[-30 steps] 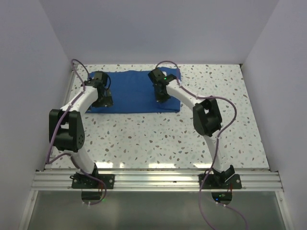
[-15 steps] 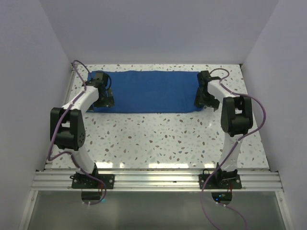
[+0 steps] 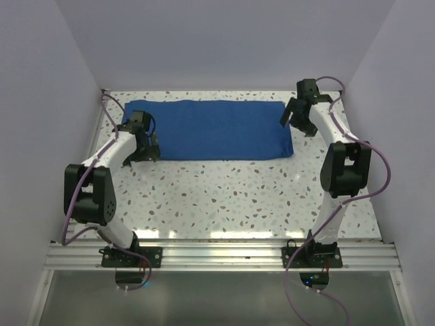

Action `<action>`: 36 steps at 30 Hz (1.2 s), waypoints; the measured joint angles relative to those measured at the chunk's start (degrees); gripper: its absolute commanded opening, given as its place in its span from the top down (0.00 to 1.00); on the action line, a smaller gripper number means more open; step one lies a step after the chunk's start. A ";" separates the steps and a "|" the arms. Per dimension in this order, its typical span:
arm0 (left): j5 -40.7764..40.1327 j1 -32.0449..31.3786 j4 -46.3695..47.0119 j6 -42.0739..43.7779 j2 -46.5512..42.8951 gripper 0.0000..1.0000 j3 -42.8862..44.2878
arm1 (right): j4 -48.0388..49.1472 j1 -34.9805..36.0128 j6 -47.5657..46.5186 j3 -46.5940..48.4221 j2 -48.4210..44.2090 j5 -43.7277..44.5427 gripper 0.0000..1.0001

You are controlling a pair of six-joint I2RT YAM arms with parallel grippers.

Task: Open and lay out the surgical kit
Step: Open the surgical kit at the center of the board.

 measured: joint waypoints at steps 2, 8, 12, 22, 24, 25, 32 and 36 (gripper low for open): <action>0.24 0.00 -0.04 0.02 -0.96 0.10 -0.85 | 2.43 0.26 0.44 1.07 -1.14 -3.96 0.11; 0.74 -0.39 -0.07 0.46 -2.03 0.10 -1.31 | 4.98 0.85 1.68 19.28 6.64 -11.28 0.23; 0.81 -0.94 -0.31 0.66 -2.05 0.11 -1.29 | 5.99 0.85 2.67 32.41 17.38 -12.85 0.28; 0.74 -1.49 -2.67 0.81 -3.76 0.11 -1.33 | 6.34 0.81 4.28 42.16 35.89 -11.82 0.31; 0.70 -1.60 -2.71 0.76 -4.87 0.11 -1.66 | 6.86 0.83 4.20 44.28 36.54 -10.88 0.31; 0.66 -1.62 -2.73 0.74 -5.38 0.11 -1.92 | 7.65 0.83 4.07 44.89 36.57 -10.14 0.31; 0.13 -1.70 -3.19 0.42 -7.89 0.11 -4.96 | 12.79 0.57 2.95 45.44 36.54 -3.87 0.31; -0.17 -1.70 -3.32 0.39 -8.50 0.11 -6.36 | 14.23 0.50 2.47 47.25 37.66 -2.14 0.36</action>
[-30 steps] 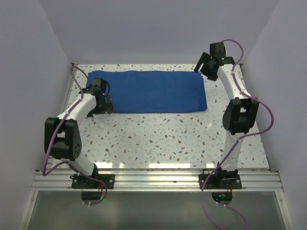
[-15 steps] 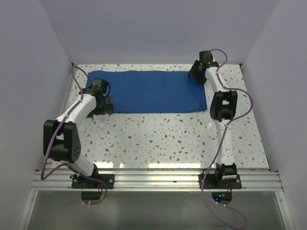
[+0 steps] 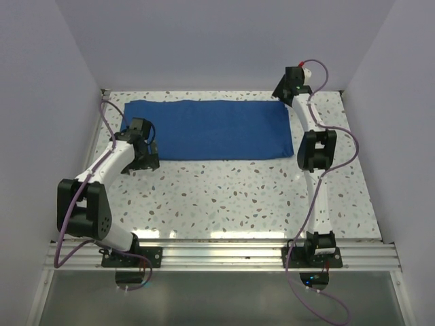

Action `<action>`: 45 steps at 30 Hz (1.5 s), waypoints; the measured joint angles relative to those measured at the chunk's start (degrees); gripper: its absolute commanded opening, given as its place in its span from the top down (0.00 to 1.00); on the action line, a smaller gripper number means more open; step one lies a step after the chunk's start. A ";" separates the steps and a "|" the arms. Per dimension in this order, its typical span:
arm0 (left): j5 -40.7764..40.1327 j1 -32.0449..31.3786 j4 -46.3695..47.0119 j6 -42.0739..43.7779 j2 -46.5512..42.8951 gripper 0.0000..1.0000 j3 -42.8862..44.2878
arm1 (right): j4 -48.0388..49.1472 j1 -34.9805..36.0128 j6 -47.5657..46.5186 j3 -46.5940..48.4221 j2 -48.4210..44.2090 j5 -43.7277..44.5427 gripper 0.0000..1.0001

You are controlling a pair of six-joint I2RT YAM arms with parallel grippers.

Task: Open and lay out the surgical kit
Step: Open the surgical kit at the center of the board.

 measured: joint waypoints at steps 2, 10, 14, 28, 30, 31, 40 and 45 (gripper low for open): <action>-0.11 0.00 -0.13 -0.02 -0.37 0.11 -0.42 | 0.90 0.00 0.02 0.85 0.94 0.15 0.38; -0.22 0.00 -0.22 -0.07 -1.70 0.10 -2.36 | 2.27 1.01 -0.50 0.83 3.63 0.50 0.42; -0.35 0.00 -0.33 -0.07 -1.88 0.10 -2.82 | 2.78 1.49 -1.05 0.85 4.66 1.18 0.52; -1.86 0.00 -1.05 -0.04 -2.23 0.10 -2.84 | 3.23 1.42 -2.82 1.09 5.29 2.29 1.00; -1.84 0.00 -1.25 -0.02 -2.38 0.10 -2.82 | 3.39 1.46 -3.26 0.85 5.14 2.32 1.00; -1.86 0.00 -1.38 -0.02 -2.47 0.09 -2.71 | 3.67 1.53 -3.48 0.20 4.66 2.32 1.00; -1.31 0.00 -1.60 0.02 -2.93 0.10 2.51 | 2.82 3.91 -6.47 -14.93 -10.91 1.38 1.00; -0.96 0.00 -1.53 0.02 -4.50 0.10 6.29 | 1.90 8.57 -7.52 -23.78 -24.50 -0.79 1.00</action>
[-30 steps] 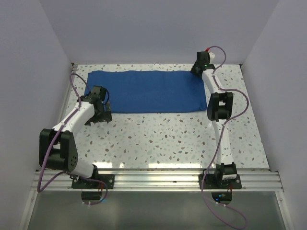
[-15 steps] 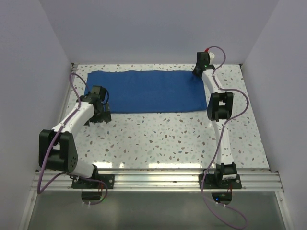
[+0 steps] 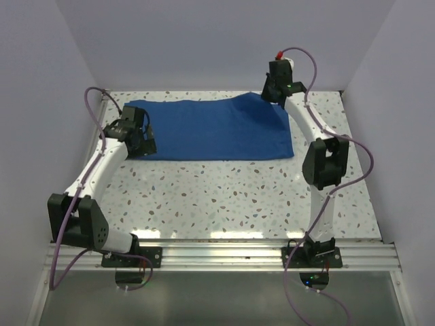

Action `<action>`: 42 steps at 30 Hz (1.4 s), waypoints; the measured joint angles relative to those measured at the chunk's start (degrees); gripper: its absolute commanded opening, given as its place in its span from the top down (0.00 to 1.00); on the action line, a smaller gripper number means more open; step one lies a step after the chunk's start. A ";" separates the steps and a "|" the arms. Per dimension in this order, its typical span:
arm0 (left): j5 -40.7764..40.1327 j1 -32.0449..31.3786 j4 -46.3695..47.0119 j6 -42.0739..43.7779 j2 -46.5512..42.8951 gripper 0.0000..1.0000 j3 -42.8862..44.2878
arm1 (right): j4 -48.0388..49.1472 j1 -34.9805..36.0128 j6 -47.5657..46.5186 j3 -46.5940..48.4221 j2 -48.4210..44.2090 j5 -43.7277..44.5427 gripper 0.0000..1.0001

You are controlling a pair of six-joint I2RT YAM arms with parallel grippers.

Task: Open and lay out the surgical kit
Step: Open the surgical kit at the center of the board, then adjust the surgical kit at the center of the board.

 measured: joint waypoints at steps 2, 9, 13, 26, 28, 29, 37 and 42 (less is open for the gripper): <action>0.00 0.00 -0.17 -0.04 -0.70 0.10 1.49 | -0.11 2.47 0.02 -4.76 -5.64 -1.42 1.00; -0.09 0.00 -1.40 -2.25 -2.01 0.10 7.13 | 0.28 13.22 1.22 -33.48 -26.38 -6.08 1.00; -0.17 0.00 -3.65 -4.24 -2.01 0.10 12.61 | -3.98 21.57 3.61 -52.28 -43.80 -8.11 1.00; -0.15 -0.85 -12.26 -12.50 -8.20 0.10 22.56 | -38.36 22.36 14.19 -71.23 -96.63 -7.72 0.02; -0.07 -0.94 -12.94 -13.68 -11.17 0.10 20.61 | -41.77 22.36 15.39 -71.60 -95.14 -7.52 0.02; 0.02 -1.01 -13.62 -14.19 -13.00 0.09 19.37 | -42.62 22.36 15.89 -71.47 -94.47 -7.21 0.02; 0.46 -1.18 -15.58 -14.36 -18.49 0.00 13.46 | -45.35 22.36 16.63 -61.79 -86.99 -4.39 0.02; 0.55 -0.15 -11.69 -10.08 -10.12 0.00 13.31 | -40.92 22.05 14.14 -54.86 -71.38 -2.12 0.02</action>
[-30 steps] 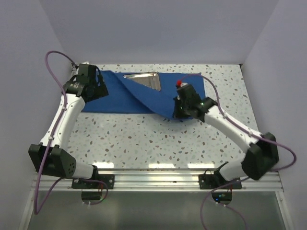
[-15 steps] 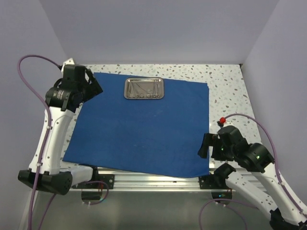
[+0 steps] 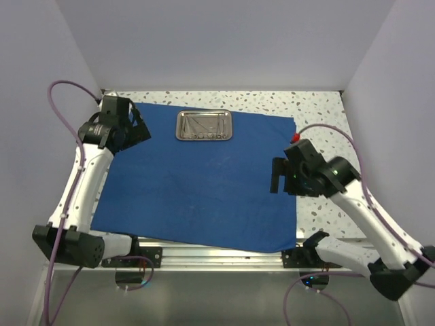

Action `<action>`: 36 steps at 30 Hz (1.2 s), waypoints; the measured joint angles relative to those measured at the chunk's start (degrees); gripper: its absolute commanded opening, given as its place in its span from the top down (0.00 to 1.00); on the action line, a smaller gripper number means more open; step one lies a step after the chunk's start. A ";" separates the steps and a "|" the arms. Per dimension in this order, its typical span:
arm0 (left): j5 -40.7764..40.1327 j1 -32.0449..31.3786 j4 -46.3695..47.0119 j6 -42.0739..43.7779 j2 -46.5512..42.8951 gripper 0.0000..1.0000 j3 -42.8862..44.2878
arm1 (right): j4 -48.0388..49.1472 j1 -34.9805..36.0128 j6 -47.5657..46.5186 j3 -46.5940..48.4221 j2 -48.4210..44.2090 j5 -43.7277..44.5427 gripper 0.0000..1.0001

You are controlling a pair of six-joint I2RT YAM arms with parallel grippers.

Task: Open and lay out the surgical kit
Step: Adjust the surgical kit at the center of the board.

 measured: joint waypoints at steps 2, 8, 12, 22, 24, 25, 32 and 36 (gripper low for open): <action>0.98 1.14 2.99 1.77 3.41 0.00 -0.20 | 2.78 -1.84 -1.55 2.51 6.73 0.20 0.02; 4.98 7.85 12.24 7.26 16.65 0.01 1.75 | 13.29 -23.21 -5.20 4.87 22.67 -4.98 0.02; 8.28 14.67 17.77 8.85 26.23 0.02 4.46 | 16.04 -30.12 -5.95 7.78 31.01 -4.66 0.02; 15.41 22.69 24.28 12.13 44.06 0.07 13.55 | 24.50 -34.01 -5.92 17.51 46.38 -7.34 0.05; 18.23 23.63 25.40 12.20 45.92 0.07 13.68 | 25.57 -34.07 -5.92 18.80 49.72 -7.32 0.06; 19.69 24.02 25.88 12.26 46.82 0.07 13.70 | 25.79 -34.10 -5.95 19.32 51.12 -7.28 0.06; 25.05 24.68 28.48 13.38 50.60 0.10 13.92 | 27.41 -34.21 -6.69 23.28 62.40 -7.21 0.14; 26.86 24.52 28.57 14.38 52.92 0.14 15.93 | 26.82 -34.32 -7.37 27.71 66.73 -7.15 0.23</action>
